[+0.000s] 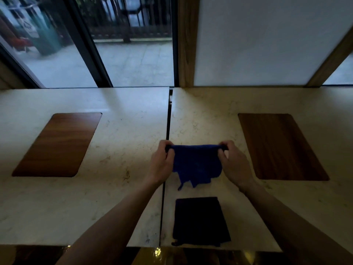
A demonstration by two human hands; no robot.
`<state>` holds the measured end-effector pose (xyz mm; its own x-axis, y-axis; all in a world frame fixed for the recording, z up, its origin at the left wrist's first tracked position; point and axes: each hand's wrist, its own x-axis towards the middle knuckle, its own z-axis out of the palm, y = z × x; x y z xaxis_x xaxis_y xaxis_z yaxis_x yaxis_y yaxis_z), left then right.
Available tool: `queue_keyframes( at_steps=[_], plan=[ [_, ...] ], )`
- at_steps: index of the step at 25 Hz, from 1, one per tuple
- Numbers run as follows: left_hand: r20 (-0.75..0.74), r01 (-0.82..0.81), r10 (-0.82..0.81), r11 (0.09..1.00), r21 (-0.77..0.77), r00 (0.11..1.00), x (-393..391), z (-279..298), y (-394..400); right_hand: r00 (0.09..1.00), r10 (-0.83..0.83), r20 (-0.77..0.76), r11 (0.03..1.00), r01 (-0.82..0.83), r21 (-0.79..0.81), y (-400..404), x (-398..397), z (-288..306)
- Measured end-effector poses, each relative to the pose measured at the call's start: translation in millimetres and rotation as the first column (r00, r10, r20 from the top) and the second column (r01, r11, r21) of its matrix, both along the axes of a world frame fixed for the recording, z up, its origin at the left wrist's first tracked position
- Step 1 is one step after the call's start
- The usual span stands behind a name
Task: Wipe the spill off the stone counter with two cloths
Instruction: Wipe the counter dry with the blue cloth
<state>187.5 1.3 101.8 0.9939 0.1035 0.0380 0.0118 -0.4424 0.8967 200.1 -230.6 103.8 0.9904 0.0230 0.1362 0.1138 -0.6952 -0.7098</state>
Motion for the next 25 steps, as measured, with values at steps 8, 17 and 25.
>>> queue_keyframes(
  at_steps=[8, 17, 25],
  plan=[
    [0.218, -0.057, 0.067, 0.997, -0.051, 0.974, 2, 56, 27, 0.985, 0.028, 0.168, 0.984, -0.057, 0.167, 29, 2, 63],
    [0.174, -0.071, 0.105, 0.979, -0.193, 0.979, -9, 60, 33, 0.99, 0.003, 0.138, 0.981, -0.029, 0.193, 40, -41, 78],
    [0.209, -0.085, 0.131, 0.973, -0.215, 0.969, -69, 66, 48, 0.98, 0.075, 0.183, 0.974, -0.112, 0.198, 56, -104, 86]
  ],
)
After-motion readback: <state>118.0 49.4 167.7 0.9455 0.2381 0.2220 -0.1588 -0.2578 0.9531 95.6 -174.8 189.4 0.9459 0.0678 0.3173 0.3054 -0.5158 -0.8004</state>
